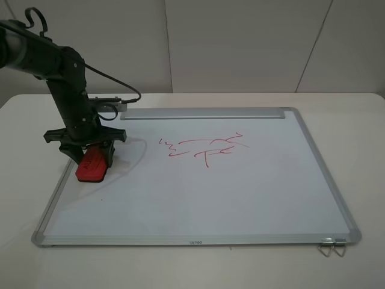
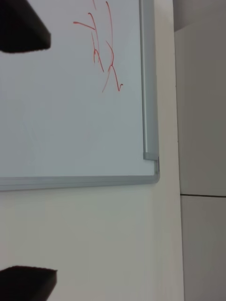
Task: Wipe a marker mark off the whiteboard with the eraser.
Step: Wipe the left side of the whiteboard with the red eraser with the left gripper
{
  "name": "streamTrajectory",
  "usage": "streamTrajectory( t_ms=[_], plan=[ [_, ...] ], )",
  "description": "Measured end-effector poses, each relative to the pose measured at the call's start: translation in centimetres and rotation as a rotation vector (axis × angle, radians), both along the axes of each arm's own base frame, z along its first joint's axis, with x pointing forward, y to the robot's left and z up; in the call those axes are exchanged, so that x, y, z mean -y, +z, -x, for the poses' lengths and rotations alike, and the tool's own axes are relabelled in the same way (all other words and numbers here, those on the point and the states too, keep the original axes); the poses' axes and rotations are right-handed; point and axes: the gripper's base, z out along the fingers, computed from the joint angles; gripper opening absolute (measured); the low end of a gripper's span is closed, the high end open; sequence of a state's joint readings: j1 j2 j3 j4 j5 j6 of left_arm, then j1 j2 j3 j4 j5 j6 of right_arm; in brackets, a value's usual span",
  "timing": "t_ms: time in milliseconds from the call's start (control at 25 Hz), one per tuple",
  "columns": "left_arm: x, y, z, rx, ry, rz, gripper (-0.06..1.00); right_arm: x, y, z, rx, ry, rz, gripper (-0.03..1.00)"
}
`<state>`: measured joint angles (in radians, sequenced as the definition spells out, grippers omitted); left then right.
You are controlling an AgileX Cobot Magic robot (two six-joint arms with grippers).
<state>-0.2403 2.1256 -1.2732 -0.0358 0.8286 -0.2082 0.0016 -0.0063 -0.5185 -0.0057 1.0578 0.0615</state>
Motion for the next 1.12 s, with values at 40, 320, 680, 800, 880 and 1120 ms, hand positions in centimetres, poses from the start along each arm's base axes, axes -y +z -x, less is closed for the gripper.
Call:
streamTrajectory(
  t_ms=[40,320,680,800,880,1120],
  plan=[
    [-0.5,0.0,0.1,-0.002,0.014,-0.001,0.58,0.0,0.0,0.0,0.000,0.000,0.000,0.83],
    [-1.7,0.1,0.3,-0.019,0.039,-0.026,0.58,0.0,0.0,0.0,0.000,0.000,0.000,0.83],
    [-2.4,0.2,-0.4,0.002,0.056,-0.027,0.58,0.0,0.0,0.0,0.000,0.003,-0.005,0.83],
    [-2.8,0.3,-1.9,0.033,0.044,-0.033,0.58,0.0,0.0,0.0,0.000,0.003,-0.005,0.83],
    [-2.7,0.4,-3.0,0.058,0.039,-0.028,0.58,0.0,0.0,0.0,0.000,0.000,0.000,0.83],
    [-2.4,0.5,-5.5,0.092,0.034,-0.022,0.58,0.0,0.0,0.0,0.000,0.003,-0.005,0.83]
  ],
)
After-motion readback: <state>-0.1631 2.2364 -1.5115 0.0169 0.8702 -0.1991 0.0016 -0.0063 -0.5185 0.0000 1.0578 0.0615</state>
